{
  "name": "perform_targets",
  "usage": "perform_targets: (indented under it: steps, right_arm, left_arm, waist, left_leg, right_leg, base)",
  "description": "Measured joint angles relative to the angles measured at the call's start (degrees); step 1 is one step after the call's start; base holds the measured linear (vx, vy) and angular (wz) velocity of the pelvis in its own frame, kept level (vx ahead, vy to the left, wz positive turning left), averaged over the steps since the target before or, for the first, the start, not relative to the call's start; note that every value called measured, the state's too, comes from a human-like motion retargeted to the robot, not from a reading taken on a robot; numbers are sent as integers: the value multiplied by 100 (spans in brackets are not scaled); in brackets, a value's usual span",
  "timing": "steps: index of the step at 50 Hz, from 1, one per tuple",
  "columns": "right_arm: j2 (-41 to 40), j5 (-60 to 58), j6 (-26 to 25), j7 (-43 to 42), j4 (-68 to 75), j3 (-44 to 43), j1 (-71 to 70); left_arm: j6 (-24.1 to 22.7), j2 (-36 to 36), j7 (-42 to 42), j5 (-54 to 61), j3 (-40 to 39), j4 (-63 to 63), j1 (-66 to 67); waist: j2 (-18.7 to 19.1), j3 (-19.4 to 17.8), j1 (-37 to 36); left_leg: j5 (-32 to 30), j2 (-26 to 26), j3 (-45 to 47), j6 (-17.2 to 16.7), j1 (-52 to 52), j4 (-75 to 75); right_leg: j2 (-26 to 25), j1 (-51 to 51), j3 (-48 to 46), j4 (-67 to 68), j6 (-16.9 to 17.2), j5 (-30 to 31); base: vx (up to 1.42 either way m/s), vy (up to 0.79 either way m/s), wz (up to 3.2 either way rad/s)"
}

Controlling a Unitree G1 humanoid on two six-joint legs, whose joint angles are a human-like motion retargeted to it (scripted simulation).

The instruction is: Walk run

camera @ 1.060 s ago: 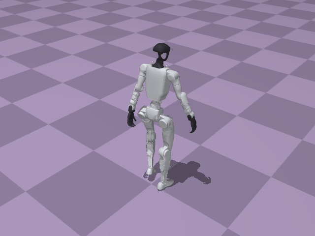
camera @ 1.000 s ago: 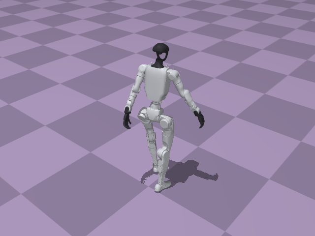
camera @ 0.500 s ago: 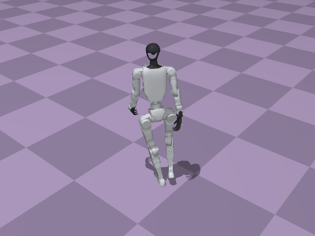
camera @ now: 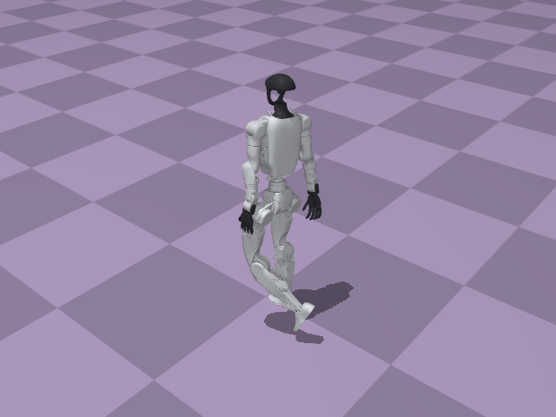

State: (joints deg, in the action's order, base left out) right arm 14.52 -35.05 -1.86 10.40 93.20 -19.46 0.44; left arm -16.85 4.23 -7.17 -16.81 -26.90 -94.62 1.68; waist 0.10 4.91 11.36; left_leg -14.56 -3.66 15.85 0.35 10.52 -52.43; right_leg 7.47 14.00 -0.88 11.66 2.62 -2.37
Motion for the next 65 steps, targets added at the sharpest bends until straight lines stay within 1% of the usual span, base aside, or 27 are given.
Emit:
perform_targets:
  steps: [3,6,10,12,13,15,18,20,22,23,24,25,28,32,37,40,43,45,48,50,52,53,54,55,57,60,65]
  right_arm:
    - [131,165,151,-101,-672,90,-290]
    - [314,420,279,-244,-1373,225,-477]
    - [599,475,424,-589,-2101,100,-658]
    - [710,500,448,-668,-2360,65,-661]
    - [749,534,450,-685,-2455,57,-652]
    - [769,608,464,-701,-2563,84,-606]
    - [625,650,518,-722,-2480,119,-482]
    - [339,575,627,-747,-2250,-24,-404]
    - [101,601,833,-739,-2012,-19,-218]
    - [27,617,949,-685,-1884,-73,-135]
    - [-59,638,1023,-613,-1766,-117,-54]
    - [-151,660,1076,-534,-1652,-156,25]
    - [-442,775,1159,-479,-1403,-167,371]
    - [-741,721,1339,-505,-1179,-174,891]
    - [-938,448,1453,-170,-1467,36,1507]
    - [-1013,639,1679,4,-2227,172,1955]
    - [-994,886,1919,-73,-3123,274,2263]
    - [-938,1069,2048,-237,-3598,359,2325]
    - [-860,1312,2177,-604,-4034,404,2164]
    - [-942,1487,2222,-811,-4219,446,2016]
    - [-1017,1746,2166,-980,-4261,478,1629]
    - [-1003,1731,2079,-1047,-4306,508,1420]
    - [-901,1752,2015,-1000,-4409,632,1240]
    - [-756,1790,1961,-897,-4542,801,1075]
    - [-751,2016,1956,-637,-4953,766,945]
    - [-592,2556,2206,-669,-5825,1078,878]
    - [-222,2743,2410,-623,-7203,1312,1015]
  left_arm:
    - [155,-64,31,-567,-89,-193,602]
    - [539,33,158,-929,-118,-279,1111]
    - [887,152,392,-903,-279,-279,1649]
    - [972,169,406,-649,-419,-279,1835]
    - [993,165,392,-503,-486,-279,1904]
    - [1019,125,351,-190,-616,-279,2018]
    - [987,-29,322,189,-802,-279,2094]
    - [798,-167,213,346,-1007,-279,1877]
    - [383,-294,228,384,-1216,-276,1585]
    - [120,-340,304,381,-1265,-268,1364]
    - [-58,-403,360,430,-1222,-93,1163]
    - [-194,-476,407,506,-1132,166,972]
    - [-366,-538,245,760,-613,1149,425]
    - [-463,-400,-460,1025,21,2465,-255]
    - [-604,-9,-1090,1637,767,3912,-820]
    - [-681,190,-1316,1845,1053,4590,-891]
    - [-787,301,-1405,2065,1277,5189,-596]
    - [-931,307,-1370,2164,1366,5394,-295]
    - [-1092,161,-1295,2135,1428,5256,196]
    - [-1133,14,-1302,1980,1408,4983,565]
    - [-1147,-218,-1294,1753,1401,4668,773]
    - [-1157,-343,-1290,1691,1396,4557,835]
    - [-1176,-497,-1338,1672,1309,4507,897]
    - [-1200,-666,-1411,1673,1181,4488,957]
    - [-1295,-798,-1478,1760,1271,4655,1233]
    - [-1532,-926,-1421,1916,1223,5087,1591]
    - [-1840,-885,-1433,2537,1269,5947,1940]
  waist:
    - [-110,-77,-410]
    - [-213,-98,-761]
    - [-215,-226,-1141]
    - [-217,-281,-1177]
    - [-234,-272,-1115]
    - [-373,-242,-1067]
    - [-683,-204,-1534]
    - [-681,-113,-1698]
    - [-389,-91,-1695]
    - [-236,-120,-1595]
    - [-102,-130,-1480]
    - [22,-130,-1357]
    - [334,-88,-1235]
    - [490,-41,-947]
    - [385,-100,-360]
    - [294,-282,-50]
    - [242,-524,212]
    - [298,-597,345]
    - [242,-454,406]
    - [377,-356,433]
    - [665,-570,1087]
    - [722,-651,1599]
    - [511,-569,1137]
    - [166,-405,189]
    - [11,-420,20]
    - [-115,-528,-368]
    - [-239,-711,-1169]
  left_leg:
    - [571,-269,-181,-46,930,40]
    - [1243,-7,163,354,1566,761]
    - [1469,408,1124,820,1915,2705]
    - [1643,109,1279,889,1963,3701]
    - [1673,-103,1375,1179,1960,4074]
    - [1550,-231,1911,1465,1680,4461]
    - [1541,-99,2216,1465,1391,4190]
    - [1898,-260,409,1465,1803,3822]
    - [2258,307,1254,1465,1220,3585]
    - [2384,305,1186,1465,922,3641]
    - [2460,279,979,1465,717,3710]
    - [2511,240,703,1465,558,3786]
    - [2566,307,77,1465,281,3922]
    - [2606,102,-857,1465,-221,4282]
    - [2772,-348,-1909,1465,-822,4462]
    - [2913,-616,-2412,1465,-1366,4456]
    - [2741,-884,-2678,1464,-1993,4421]
    - [2384,-842,-2692,1206,-2250,4257]
    - [989,-951,-2532,470,-2299,3679]
    - [-351,-887,-2290,-205,-1956,2746]
    - [-880,-446,-2454,-676,-1121,742]
    - [-1106,-264,-2645,-771,-669,-106]
    - [-1028,-210,-1892,-590,-468,-268]
    - [-797,-220,-666,-272,-394,-88]
    - [-79,-323,-518,127,152,-279]
    - [871,-379,-354,274,1173,-183]
    - [1863,-142,675,847,1894,2166]
  right_leg:
    - [41,-455,-507,-373,-115,109]
    - [-85,-828,-877,-607,-123,80]
    - [-448,-1395,-1357,-853,-72,-87]
    - [-621,-1719,-1709,-968,-29,-140]
    - [-658,-1858,-1976,-1007,16,-142]
    - [-705,-2122,-2197,-991,54,-78]
    - [-488,-2349,-1922,-653,209,630]
    - [-441,-2222,-1956,-112,7,1997]
    - [-445,-2037,-1994,905,-575,2907]
    - [-431,-1865,-2271,1628,-1067,3155]
    - [-545,-1655,-2315,2142,-1282,3237]
    - [-723,-1427,-2243,2551,-1357,3237]
    - [-1183,-591,-1756,3240,-1022,2343]
    - [-1147,528,-1459,3345,-923,1337]
    - [-610,1447,-935,1737,-499,920]
    - [-466,1658,-158,467,-169,704]
    - [-327,1690,701,-391,531,292]
    - [-315,1634,683,-605,748,200]
    - [-107,1480,-216,-211,884,898]
    - [-462,1361,930,270,738,381]
    - [-488,696,-174,149,293,81]
    - [-391,254,-853,-147,187,39]
    - [-262,254,-603,-21,192,-80]
    - [-116,476,110,316,252,-238]
    - [-239,215,154,223,41,-260]
    - [-135,-424,-600,-327,-64,-11]
    - [-489,-1253,-1389,-788,-36,458]
  base:
    - [71,-7,49]
    - [71,-10,94]
    - [66,-8,116]
    - [80,-5,143]
    - [76,-12,159]
    - [95,-18,103]
    - [114,-1,-57]
    - [101,10,-19]
    - [130,24,67]
    - [100,15,166]
    - [76,9,221]
    - [75,10,218]
    - [85,6,196]
    - [91,-3,214]
    - [84,-14,196]
    - [101,-19,148]
    - [101,-10,95]
    - [123,-28,52]
    - [123,-31,43]
    - [126,-35,118]
    - [111,-33,375]
    - [92,-35,236]
    - [77,-31,-153]
    - [92,-20,-305]
    - [108,-12,-25]
    - [104,-15,68]
    - [93,-19,52]
